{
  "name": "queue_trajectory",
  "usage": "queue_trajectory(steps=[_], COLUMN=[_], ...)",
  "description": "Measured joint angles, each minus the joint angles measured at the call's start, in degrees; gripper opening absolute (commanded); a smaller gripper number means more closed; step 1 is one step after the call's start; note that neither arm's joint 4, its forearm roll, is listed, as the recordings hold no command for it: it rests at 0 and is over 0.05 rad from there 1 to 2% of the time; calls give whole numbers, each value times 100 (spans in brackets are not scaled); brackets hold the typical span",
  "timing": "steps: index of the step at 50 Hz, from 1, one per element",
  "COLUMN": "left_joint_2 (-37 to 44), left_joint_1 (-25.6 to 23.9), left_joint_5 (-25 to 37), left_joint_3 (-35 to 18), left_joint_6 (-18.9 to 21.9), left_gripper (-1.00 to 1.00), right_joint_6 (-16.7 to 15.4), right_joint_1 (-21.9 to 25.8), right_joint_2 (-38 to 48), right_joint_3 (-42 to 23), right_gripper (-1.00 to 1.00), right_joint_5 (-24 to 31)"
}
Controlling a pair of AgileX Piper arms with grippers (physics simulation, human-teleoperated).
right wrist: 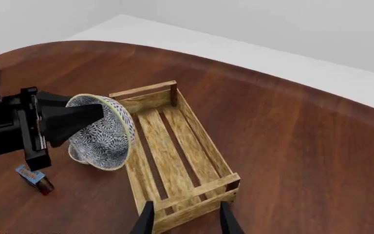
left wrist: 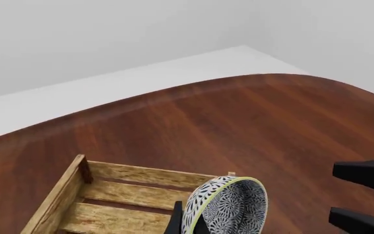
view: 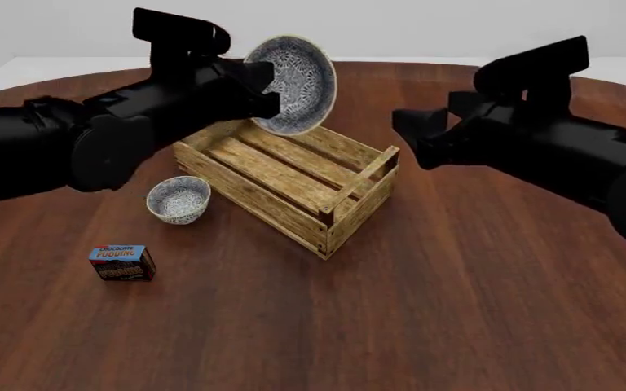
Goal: Stack the right bowl on the left bowl and place them in the tray.
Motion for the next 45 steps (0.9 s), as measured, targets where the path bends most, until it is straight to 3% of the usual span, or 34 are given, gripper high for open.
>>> queue_trajectory(steps=[30, 45], left_joint_2=[-1177, -1454], left_joint_1=[455, 724], left_joint_5=[605, 1032], left_joint_3=[665, 697], left_joint_6=[201, 288], left_gripper=[-100, -100], right_joint_6=[-115, -161], right_joint_1=[-9, -8], right_joint_2=[-133, -86], right_joint_3=[80, 99], right_gripper=[100, 100], right_joint_5=[-13, -50])
